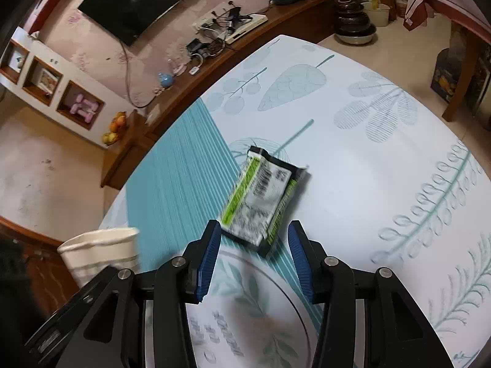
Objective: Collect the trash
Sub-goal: 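Grasp the grey-checked paper cup with the left tool while the right tool grasps the green-white wrapper, then lower both tools over the black bin and open them to drop the items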
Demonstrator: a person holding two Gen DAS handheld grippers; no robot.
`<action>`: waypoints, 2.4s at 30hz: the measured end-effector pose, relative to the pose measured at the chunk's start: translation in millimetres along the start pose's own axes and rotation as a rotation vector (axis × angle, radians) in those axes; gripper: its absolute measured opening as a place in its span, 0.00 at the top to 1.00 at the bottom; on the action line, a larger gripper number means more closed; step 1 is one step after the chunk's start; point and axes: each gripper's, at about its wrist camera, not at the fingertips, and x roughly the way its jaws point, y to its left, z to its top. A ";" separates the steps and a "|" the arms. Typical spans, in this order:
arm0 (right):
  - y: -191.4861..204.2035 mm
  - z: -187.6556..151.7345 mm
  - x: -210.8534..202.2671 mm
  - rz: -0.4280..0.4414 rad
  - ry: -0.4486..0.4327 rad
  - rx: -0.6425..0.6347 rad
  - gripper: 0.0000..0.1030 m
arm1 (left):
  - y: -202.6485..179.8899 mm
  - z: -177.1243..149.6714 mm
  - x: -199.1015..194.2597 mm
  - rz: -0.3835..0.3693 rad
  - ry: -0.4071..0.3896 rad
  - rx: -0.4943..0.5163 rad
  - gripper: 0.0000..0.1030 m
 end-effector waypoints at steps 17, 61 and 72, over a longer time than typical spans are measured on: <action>27.4 -7.0 21.9 -0.206 -0.062 -0.137 0.86 | 47.0 -3.0 -25.5 0.052 -0.105 -0.114 0.48; -270.9 -400.2 -308.7 0.200 0.185 -0.472 0.92 | -238.2 -484.2 -168.8 0.183 -0.167 -0.090 0.48; -342.5 -487.1 -201.7 0.067 0.318 -0.406 0.92 | -194.4 -569.5 -84.5 0.205 -0.051 -0.075 0.48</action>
